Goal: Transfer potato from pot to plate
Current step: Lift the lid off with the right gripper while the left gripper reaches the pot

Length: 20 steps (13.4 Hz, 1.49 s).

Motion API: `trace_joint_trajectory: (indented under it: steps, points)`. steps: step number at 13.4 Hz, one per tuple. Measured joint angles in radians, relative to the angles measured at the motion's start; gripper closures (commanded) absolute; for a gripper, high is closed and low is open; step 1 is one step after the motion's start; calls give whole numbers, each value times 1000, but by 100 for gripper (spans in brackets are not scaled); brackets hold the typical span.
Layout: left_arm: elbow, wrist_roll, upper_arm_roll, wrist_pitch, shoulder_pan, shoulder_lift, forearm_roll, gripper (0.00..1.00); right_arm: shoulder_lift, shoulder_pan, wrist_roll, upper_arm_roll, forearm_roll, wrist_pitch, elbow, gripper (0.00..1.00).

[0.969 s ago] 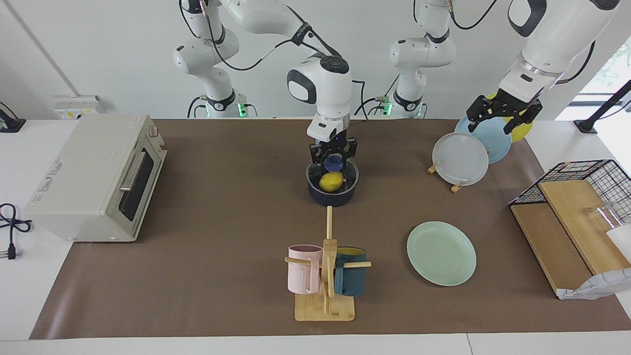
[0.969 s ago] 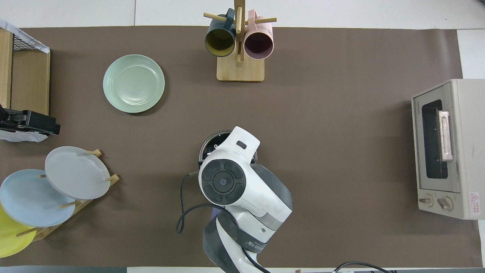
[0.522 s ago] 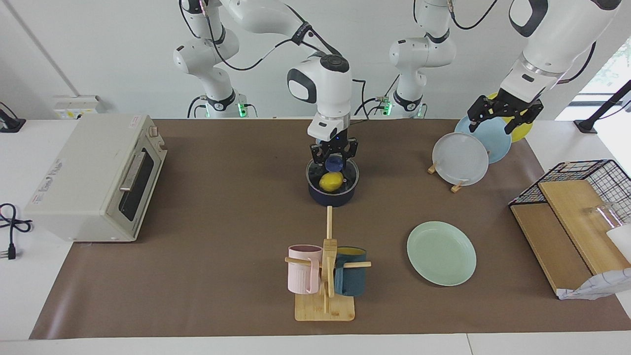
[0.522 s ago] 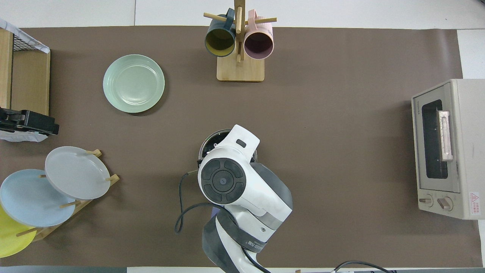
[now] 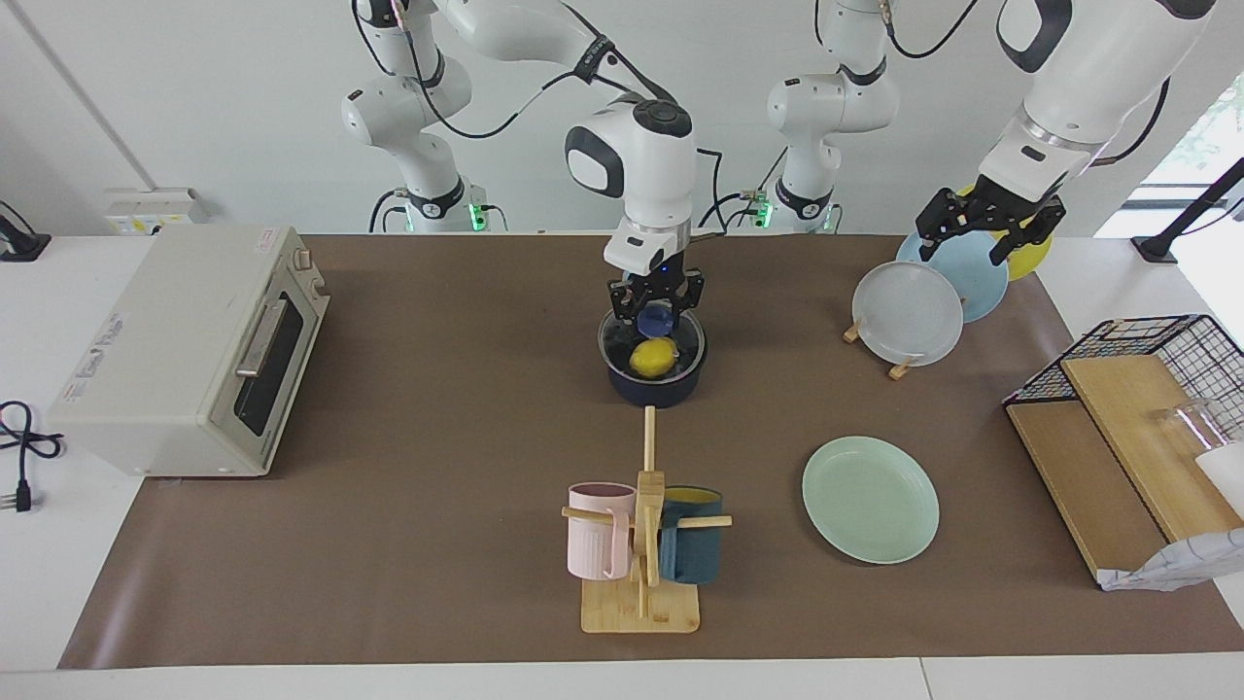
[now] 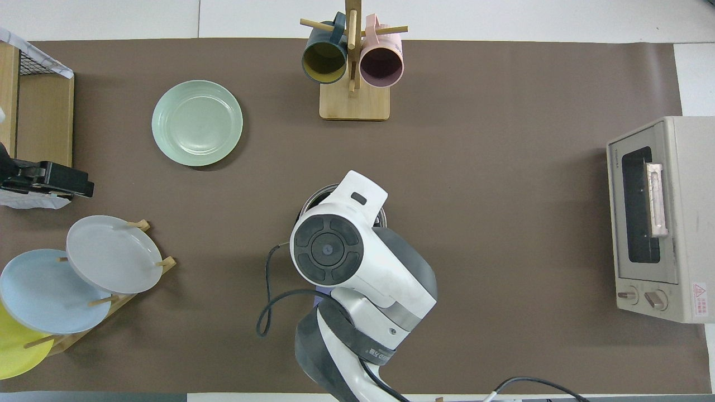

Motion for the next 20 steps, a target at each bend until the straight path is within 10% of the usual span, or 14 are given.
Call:
trace_joint_trajectory:
  steps: [10, 20]
  points:
    - [-111, -372, -13, 68, -262, -40, 0, 0, 33, -509, -736, -9, 132, -39, 43, 64]
    - [-349, -747, -18, 533, -597, 95, 0, 0, 130, -654, -905, -8, 139, 132, -53, 62]
